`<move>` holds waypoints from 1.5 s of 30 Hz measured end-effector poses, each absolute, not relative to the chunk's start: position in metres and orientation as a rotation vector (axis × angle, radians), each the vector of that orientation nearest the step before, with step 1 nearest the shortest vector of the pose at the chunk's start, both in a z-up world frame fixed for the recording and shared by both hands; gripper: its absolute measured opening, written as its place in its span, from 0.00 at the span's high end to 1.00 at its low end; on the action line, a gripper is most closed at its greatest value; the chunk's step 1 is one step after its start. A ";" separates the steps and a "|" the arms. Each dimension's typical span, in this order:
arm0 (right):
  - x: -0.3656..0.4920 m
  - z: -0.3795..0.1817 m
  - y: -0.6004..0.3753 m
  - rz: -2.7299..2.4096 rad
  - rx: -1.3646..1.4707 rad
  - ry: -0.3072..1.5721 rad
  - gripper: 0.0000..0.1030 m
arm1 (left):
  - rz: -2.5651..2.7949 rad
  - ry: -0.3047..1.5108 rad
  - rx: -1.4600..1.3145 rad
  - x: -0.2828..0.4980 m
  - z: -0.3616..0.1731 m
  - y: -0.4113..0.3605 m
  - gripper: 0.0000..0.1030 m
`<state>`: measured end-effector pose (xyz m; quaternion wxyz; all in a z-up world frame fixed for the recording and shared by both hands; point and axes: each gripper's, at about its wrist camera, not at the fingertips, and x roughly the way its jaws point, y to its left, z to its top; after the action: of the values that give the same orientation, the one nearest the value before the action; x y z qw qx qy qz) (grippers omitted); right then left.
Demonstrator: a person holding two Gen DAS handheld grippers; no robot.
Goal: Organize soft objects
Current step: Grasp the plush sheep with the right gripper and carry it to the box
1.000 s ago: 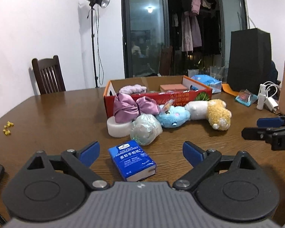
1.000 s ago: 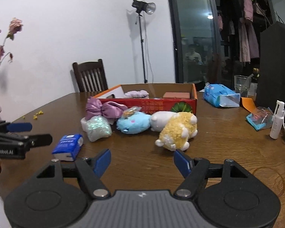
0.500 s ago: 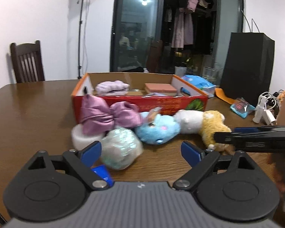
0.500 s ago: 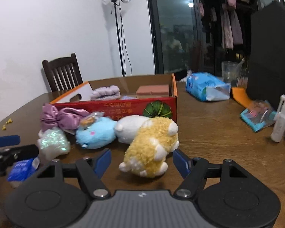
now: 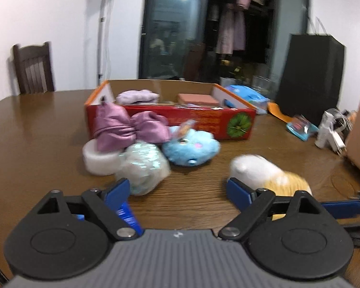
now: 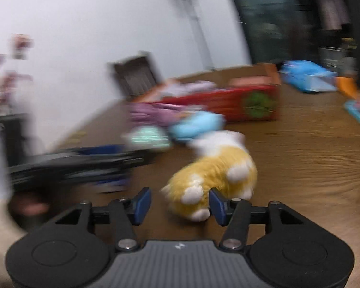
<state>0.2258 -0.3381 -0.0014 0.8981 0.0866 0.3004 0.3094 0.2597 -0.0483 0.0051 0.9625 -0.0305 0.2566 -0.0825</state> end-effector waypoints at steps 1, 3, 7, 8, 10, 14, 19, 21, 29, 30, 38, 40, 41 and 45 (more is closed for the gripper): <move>0.216 0.004 -0.340 0.658 0.181 0.590 0.49 | -0.156 0.516 -0.076 0.257 0.007 -0.045 0.14; 0.210 0.011 -0.350 0.633 0.191 0.520 0.49 | -0.160 0.512 -0.101 0.251 0.012 -0.041 0.14; 0.234 -0.001 -0.367 0.453 0.230 0.542 0.46 | -0.261 0.544 -0.161 0.241 0.015 -0.048 0.15; 0.241 -0.006 -0.367 0.432 0.243 0.552 0.47 | -0.287 0.562 -0.183 0.240 0.014 -0.051 0.17; 0.250 -0.015 -0.367 0.437 0.274 0.561 0.46 | -0.322 0.598 -0.225 0.241 0.011 -0.057 0.20; 0.268 -0.031 -0.369 0.456 0.382 0.567 0.46 | -0.389 0.668 -0.288 0.248 0.000 -0.069 0.31; 0.255 -0.028 -0.360 0.526 0.366 0.612 0.56 | -0.342 0.661 -0.307 0.251 -0.006 -0.051 0.39; 0.249 -0.026 -0.358 0.526 0.364 0.616 0.56 | -0.331 0.669 -0.339 0.251 -0.005 -0.046 0.39; 0.273 -0.032 -0.358 0.499 0.449 0.624 0.51 | -0.401 0.734 -0.459 0.266 -0.011 -0.056 0.59; 0.276 -0.034 -0.356 0.503 0.454 0.637 0.53 | -0.397 0.730 -0.464 0.267 -0.010 -0.056 0.60; 0.311 0.035 -0.347 0.524 0.393 0.477 0.55 | -0.432 0.604 -0.515 0.336 0.064 -0.034 0.60; 0.347 0.059 -0.335 0.536 0.351 0.438 0.55 | -0.416 0.602 -0.512 0.381 0.085 -0.023 0.60; 0.373 0.069 -0.326 0.540 0.325 0.429 0.55 | -0.404 0.607 -0.494 0.404 0.091 -0.019 0.60; 0.478 0.082 -0.298 0.543 0.318 0.507 0.56 | -0.312 0.713 -0.550 0.502 0.087 -0.001 0.60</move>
<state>0.4783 -0.2978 0.0816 0.9195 0.1546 0.2466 0.2644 0.5024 -0.0005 0.0871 0.8887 -0.2646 0.3431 -0.1500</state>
